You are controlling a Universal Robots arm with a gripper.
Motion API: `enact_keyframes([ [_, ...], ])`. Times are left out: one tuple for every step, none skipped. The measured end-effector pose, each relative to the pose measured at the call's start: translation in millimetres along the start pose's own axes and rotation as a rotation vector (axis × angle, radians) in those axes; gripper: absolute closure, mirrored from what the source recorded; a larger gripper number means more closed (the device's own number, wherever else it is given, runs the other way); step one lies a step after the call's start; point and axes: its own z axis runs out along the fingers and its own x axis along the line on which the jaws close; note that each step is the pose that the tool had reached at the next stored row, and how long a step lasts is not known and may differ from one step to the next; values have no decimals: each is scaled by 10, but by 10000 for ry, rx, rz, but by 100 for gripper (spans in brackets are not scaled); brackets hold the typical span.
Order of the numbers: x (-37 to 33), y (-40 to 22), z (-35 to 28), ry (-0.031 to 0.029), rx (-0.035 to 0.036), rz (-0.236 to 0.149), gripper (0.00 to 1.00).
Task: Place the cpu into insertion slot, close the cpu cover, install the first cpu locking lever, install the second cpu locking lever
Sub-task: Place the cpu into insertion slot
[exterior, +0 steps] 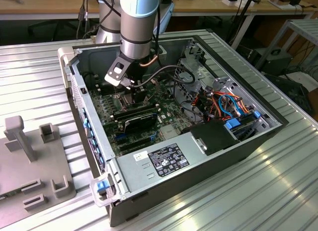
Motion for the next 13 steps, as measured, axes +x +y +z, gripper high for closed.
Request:
enact_keyframes([
  [0, 0, -12, 1, 5, 0, 38],
  [0, 1, -21, 0, 8, 0, 38],
  [0, 1, -35, 1, 13, 0, 38],
  [-1, 2, -54, 1, 20, 0, 38],
  [-1, 4, -80, 1, 33, -1, 38],
  [-1, 4, -92, 0, 37, 0, 38],
  [-1, 5, -105, 1, 42, 0, 38],
  [-2, 5, -117, 1, 50, 0, 38],
  [-2, 6, -129, 0, 57, -1, 38],
  [-2, 7, -147, 1, 67, -1, 38],
  [-2, 9, -163, 1, 80, -2, 38],
  [-2, 11, -177, 2, 94, -3, 38],
  [-3, 13, -199, 1, 118, -2, 38],
])
